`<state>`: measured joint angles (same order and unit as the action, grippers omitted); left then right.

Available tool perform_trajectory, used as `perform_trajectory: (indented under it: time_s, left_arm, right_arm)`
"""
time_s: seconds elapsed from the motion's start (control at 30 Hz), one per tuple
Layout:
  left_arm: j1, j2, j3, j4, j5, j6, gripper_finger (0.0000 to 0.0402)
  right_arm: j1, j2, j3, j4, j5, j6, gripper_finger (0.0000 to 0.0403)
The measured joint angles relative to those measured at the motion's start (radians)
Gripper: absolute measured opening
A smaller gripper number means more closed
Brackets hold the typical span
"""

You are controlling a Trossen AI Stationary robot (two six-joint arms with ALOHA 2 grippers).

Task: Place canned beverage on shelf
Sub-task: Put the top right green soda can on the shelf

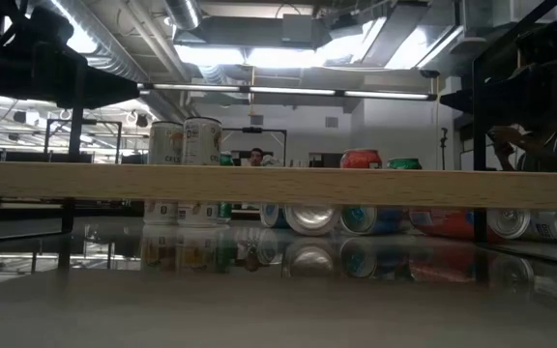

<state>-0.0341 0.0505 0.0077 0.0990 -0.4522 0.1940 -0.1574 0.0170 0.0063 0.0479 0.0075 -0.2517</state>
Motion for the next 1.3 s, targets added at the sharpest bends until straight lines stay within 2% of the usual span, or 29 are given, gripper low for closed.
perform_trajectory:
  time_s: [0.57, 0.73, 0.87, 0.93, 1.1, 1.3]
  left_arm:
    - [0.0, 0.0, 0.0, 0.01, 0.001, -0.035, 0.0354]
    - [0.0, 0.0, 0.0, 0.022, 0.002, -0.045, 0.0354]
    - [0.0, 0.0, 0.0, 0.039, 0.047, -0.103, 0.0354]
    - [0.0, 0.0, 0.0, 0.05, 0.078, -0.136, 0.0354]
    - [0.0, 0.0, 0.0, 0.066, 0.109, -0.186, 0.0354]
    - [0.0, 0.0, 0.0, 0.082, 0.103, -0.186, 0.0354]
  right_arm:
    - [0.0, 0.0, 0.0, 0.016, 0.0, 0.388, 0.034]
    - [0.0, 0.0, 0.0, 0.12, 0.019, 0.529, 0.034]
    - [0.0, 0.0, 0.001, 0.263, 0.027, 0.529, 0.034]
    - [0.0, 0.0, 0.019, 0.271, 0.027, 0.504, 0.034]
    - [0.0, 0.041, 0.139, 0.14, 0.084, 0.447, 0.034]
    - [0.0, 0.211, 0.339, -0.062, 0.155, 0.319, 0.034]
